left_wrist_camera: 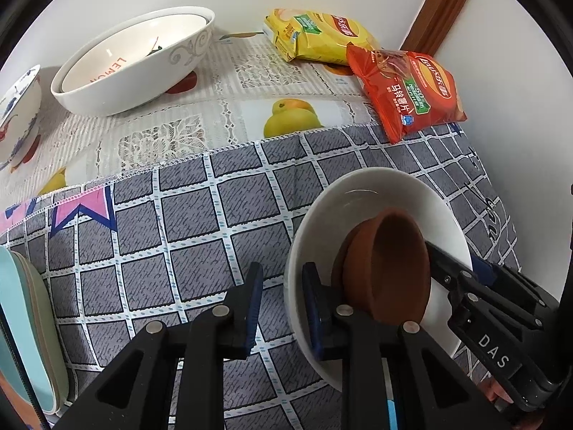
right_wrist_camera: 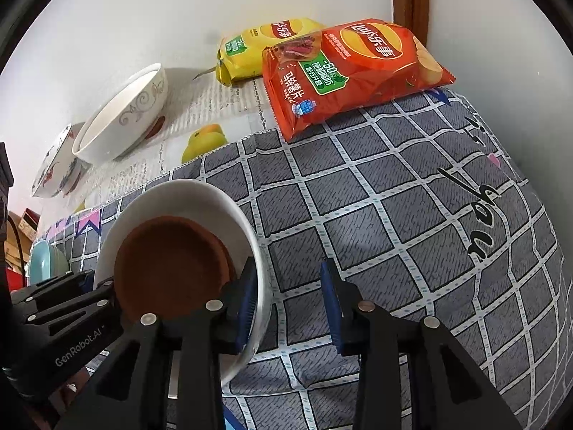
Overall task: Organize plates and bowls
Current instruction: 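Grasp the white bowl's rim with both grippers, then lift the white bowl holding the brown bowls with both grippers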
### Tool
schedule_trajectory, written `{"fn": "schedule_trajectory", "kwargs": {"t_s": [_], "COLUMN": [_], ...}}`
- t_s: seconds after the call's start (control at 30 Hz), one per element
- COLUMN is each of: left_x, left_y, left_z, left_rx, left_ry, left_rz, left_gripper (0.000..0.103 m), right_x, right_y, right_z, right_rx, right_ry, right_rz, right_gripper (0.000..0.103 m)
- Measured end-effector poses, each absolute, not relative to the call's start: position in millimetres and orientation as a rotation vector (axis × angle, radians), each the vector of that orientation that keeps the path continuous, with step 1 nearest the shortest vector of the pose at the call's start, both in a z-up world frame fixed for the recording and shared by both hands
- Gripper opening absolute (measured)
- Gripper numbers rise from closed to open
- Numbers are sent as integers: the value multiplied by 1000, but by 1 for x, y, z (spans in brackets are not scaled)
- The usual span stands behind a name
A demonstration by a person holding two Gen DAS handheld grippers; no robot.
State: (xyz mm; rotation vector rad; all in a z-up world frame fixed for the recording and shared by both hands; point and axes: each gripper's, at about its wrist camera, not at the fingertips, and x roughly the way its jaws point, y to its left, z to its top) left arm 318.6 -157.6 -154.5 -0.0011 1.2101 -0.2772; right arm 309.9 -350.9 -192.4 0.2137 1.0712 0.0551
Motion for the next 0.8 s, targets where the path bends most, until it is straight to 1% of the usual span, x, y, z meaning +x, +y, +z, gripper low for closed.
{"fn": "schedule_trajectory", "kwargs": {"t_s": [0.13, 0.2, 0.27, 0.53, 0.6, 0.63, 0.8], "left_x": [318, 318, 318, 320, 320, 319, 316], "left_y": [-158, -159, -160, -160, -160, -160, -155], "left_z": [-154, -154, -154, -155, -155, -155, -154], "left_rx": [3, 1, -1, -6, -20, -26, -77], "left_ry": [1215, 1215, 1218, 1240, 1234, 1226, 1218], "left_rz": [-268, -272, -281, -282, -289, -283, -286], "left_gripper": [20, 16, 15, 14, 11, 11, 11], "right_x": [309, 310, 311, 313, 314, 314, 314], "right_y": [-349, -348, -348, -344, -341, -340, -342], "right_z": [-192, -192, -192, -192, -192, -191, -191], "right_rx": [217, 225, 231, 214, 225, 234, 268], "right_ry": [1083, 1091, 1097, 1099, 1100, 1100, 1095], "right_rz": [55, 65, 68, 85, 94, 99, 78], "right_gripper": [31, 27, 26, 19, 10, 8, 8]}}
